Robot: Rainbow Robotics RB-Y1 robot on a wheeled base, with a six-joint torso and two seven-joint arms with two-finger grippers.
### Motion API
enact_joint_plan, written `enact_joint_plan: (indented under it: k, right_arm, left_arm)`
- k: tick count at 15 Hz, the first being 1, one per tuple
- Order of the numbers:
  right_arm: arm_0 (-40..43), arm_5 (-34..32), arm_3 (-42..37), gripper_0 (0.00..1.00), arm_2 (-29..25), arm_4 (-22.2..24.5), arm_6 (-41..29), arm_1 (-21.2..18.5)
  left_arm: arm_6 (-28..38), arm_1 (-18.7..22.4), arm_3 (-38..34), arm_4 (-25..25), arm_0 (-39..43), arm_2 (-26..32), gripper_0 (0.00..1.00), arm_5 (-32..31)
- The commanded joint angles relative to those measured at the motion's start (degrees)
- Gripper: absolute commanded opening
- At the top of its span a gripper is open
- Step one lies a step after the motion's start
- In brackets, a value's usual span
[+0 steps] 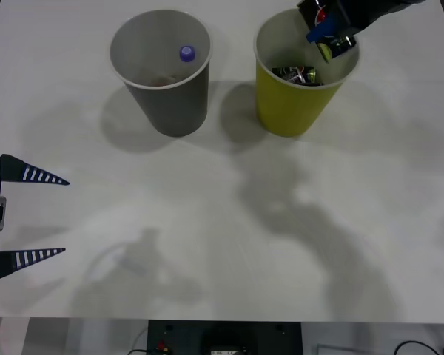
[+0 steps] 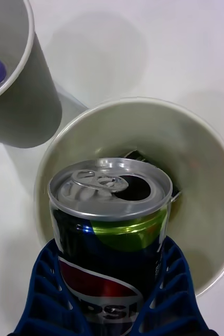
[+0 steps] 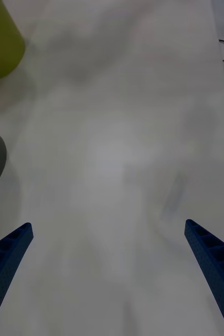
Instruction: Put the can into the green bin and the plastic bottle into the gray bin
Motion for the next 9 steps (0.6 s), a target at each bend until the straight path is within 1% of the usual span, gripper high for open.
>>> enact_joint_plan:
  k: [1,2,4,5,7,8,9]
  right_arm:
    - [-5.88,0.02,9.30,0.00,3.73,3.37,2.54,4.52]
    - [-7.73,0.02,13.44,0.00,3.73,5.39,4.03,6.89]
    - [-9.92,0.46,17.83,0.00,3.73,8.12,6.14,9.27]
    - [-10.54,0.81,19.24,0.00,3.73,8.64,6.58,9.79]
    - [-10.71,0.72,19.32,0.01,3.73,8.56,7.73,9.79]
    - [-10.63,0.81,19.32,0.36,3.73,8.56,9.75,9.53]
    - [-10.63,0.72,19.32,0.76,3.73,8.29,10.36,9.27]
  left_arm:
    - [0.00,0.00,0.00,0.00,0.00,0.00,1.00,0.00]
    - [0.00,0.00,0.00,0.00,0.00,0.00,1.00,0.00]
    - [0.00,0.00,0.00,0.00,0.00,0.00,1.00,0.00]
    - [0.00,0.00,0.00,0.00,0.00,0.00,1.00,0.00]
    - [0.00,0.00,0.00,0.00,0.00,0.00,1.00,0.00]
    - [0.00,0.00,0.00,0.00,0.00,0.00,1.00,0.00]
    - [0.00,0.00,0.00,0.00,0.00,0.00,1.00,0.00]
